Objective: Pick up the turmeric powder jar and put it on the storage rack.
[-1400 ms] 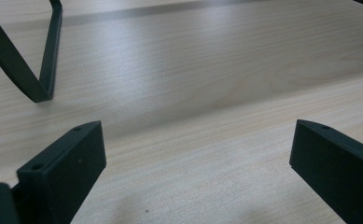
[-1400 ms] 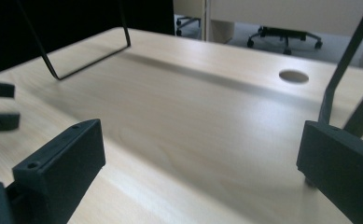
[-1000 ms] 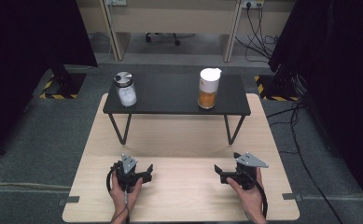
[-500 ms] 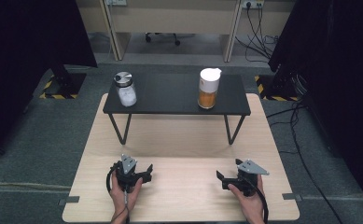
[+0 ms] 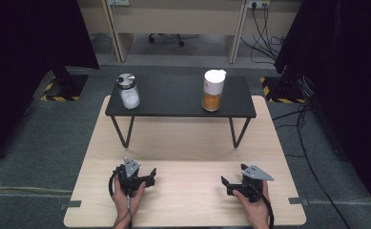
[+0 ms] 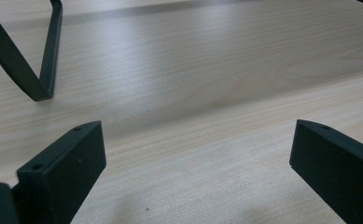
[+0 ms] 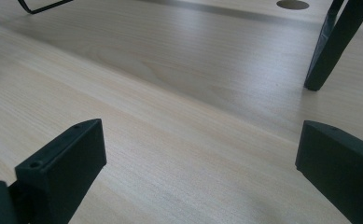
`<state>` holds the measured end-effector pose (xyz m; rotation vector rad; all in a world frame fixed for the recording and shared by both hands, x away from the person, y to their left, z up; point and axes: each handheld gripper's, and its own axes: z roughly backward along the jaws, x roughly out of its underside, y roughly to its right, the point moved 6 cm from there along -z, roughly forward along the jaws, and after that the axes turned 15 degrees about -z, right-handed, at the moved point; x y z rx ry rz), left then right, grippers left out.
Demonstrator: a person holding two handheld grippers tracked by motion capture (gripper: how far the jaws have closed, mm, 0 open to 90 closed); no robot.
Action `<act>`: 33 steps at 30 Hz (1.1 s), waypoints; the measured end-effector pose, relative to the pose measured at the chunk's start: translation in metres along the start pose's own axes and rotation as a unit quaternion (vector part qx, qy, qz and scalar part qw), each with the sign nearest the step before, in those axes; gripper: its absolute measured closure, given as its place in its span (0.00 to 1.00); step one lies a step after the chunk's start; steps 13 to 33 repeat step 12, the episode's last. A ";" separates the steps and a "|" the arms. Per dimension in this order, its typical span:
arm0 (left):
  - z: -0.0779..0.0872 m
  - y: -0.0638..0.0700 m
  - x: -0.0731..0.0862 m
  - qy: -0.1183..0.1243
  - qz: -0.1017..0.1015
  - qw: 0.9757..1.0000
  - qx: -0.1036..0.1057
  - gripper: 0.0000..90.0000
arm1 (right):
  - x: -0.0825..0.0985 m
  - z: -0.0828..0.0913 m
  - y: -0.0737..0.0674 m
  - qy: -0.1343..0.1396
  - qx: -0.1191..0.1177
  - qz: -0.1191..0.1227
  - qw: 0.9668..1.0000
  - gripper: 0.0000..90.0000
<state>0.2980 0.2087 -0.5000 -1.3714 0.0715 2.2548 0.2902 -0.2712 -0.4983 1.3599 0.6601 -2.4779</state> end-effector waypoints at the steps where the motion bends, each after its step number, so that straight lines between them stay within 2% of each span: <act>1: 0.000 0.000 0.000 -0.001 -0.001 1.000 0.000 0.03 | 0.000 0.000 0.000 -0.001 0.000 0.000 1.000 0.02; 33: 0.000 0.000 0.000 0.000 -0.001 1.000 0.001 0.03 | -0.001 0.000 0.002 -0.001 -0.003 -0.003 1.000 0.02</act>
